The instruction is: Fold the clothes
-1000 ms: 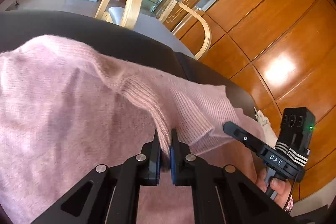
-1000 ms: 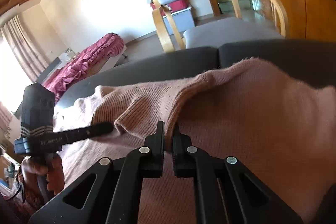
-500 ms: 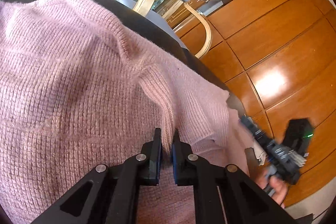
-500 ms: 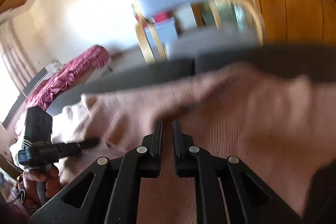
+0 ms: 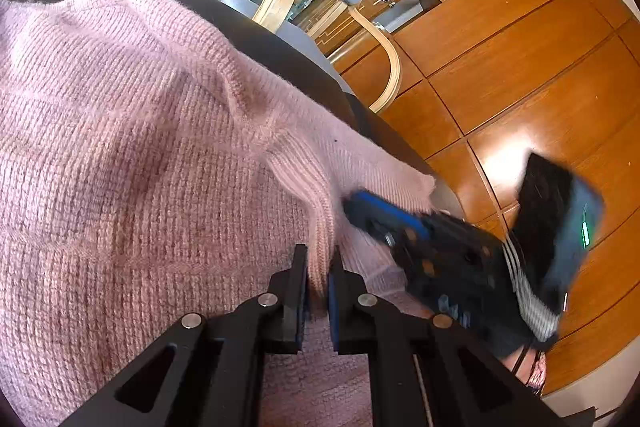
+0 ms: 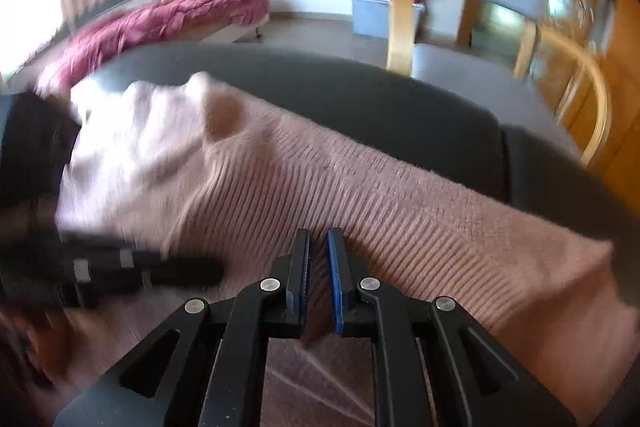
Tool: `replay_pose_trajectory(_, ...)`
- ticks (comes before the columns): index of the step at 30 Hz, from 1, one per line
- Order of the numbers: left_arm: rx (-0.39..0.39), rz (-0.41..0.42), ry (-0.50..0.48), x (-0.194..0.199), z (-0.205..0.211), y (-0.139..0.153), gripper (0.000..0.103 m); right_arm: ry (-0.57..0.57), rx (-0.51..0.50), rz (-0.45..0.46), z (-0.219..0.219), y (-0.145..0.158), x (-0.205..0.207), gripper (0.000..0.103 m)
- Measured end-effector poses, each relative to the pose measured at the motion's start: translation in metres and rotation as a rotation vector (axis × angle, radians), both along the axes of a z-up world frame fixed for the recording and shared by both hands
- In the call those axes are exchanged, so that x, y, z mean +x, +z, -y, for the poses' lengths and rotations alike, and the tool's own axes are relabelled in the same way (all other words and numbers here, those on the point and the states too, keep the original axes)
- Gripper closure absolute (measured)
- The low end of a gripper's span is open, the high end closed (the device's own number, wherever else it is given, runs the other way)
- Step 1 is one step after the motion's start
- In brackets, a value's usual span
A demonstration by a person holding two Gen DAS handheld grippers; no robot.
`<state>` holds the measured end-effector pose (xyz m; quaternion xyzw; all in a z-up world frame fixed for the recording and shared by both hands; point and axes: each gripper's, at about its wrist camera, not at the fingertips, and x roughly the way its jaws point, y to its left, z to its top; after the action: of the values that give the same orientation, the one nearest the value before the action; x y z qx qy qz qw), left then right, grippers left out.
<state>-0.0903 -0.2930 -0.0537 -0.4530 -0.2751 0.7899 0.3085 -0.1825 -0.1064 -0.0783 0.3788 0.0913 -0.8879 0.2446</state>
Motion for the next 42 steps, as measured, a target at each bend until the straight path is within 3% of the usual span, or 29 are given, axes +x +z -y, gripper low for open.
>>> replay_pose_trajectory(4,-0.007,-0.001,0.004,0.004,0.0,0.002,0.095,0.039,0.055,-0.028,-0.003,-0.008,0.018,0.093)
replay_pose_trajectory(6,-0.049,-0.024,0.028,0.011,0.001,0.011,0.094,0.058,0.082,-0.042,-0.004,-0.013,0.027,0.093)
replay_pose_trajectory(8,-0.101,-0.13,0.083,0.026,-0.002,0.034,0.093,0.066,0.086,-0.044,-0.006,-0.013,0.031,0.093)
replay_pose_trajectory(10,-0.114,-0.264,0.121,0.04,-0.004,0.063,0.086,0.067,0.076,-0.038,-0.007,-0.012,0.03,0.093)
replay_pose_trajectory(14,-0.148,-0.363,0.054,0.021,-0.043,0.091,0.083,0.068,0.05,-0.024,-0.01,-0.01,0.028,0.092)
replay_pose_trajectory(17,-0.369,-0.352,-0.021,-0.001,-0.085,0.08,0.083,0.067,0.033,-0.015,-0.012,-0.01,0.026,0.092)
replay_pose_trajectory(19,-0.448,-0.277,0.002,-0.013,-0.085,0.055,0.083,0.067,0.032,-0.014,-0.011,-0.01,0.026,0.092)
replay_pose_trajectory(23,-0.339,-0.179,0.032,-0.026,-0.066,0.036,0.085,0.067,0.029,-0.012,-0.011,-0.01,0.024,0.092)
replay_pose_trajectory(27,-0.33,-0.179,0.029,-0.023,-0.061,0.033,0.088,0.065,0.024,-0.009,-0.01,-0.009,0.023,0.092)
replay_pose_trajectory(29,-0.337,-0.185,0.03,-0.021,-0.062,0.033,0.088,0.009,0.002,-0.018,-0.02,-0.003,0.021,0.092)
replay_pose_trajectory(33,-0.35,-0.192,0.03,-0.02,-0.068,0.035,0.088,-0.051,-0.117,-0.024,-0.038,0.015,0.02,0.092)
replay_pose_trajectory(35,-0.347,-0.19,0.031,-0.023,-0.083,0.034,0.088,-0.065,-0.039,0.015,-0.037,0.006,0.012,0.092)
replay_pose_trajectory(42,-0.315,-0.181,0.02,-0.026,-0.083,0.028,0.088,-0.14,-0.054,0.072,-0.077,-0.002,0.024,0.088)
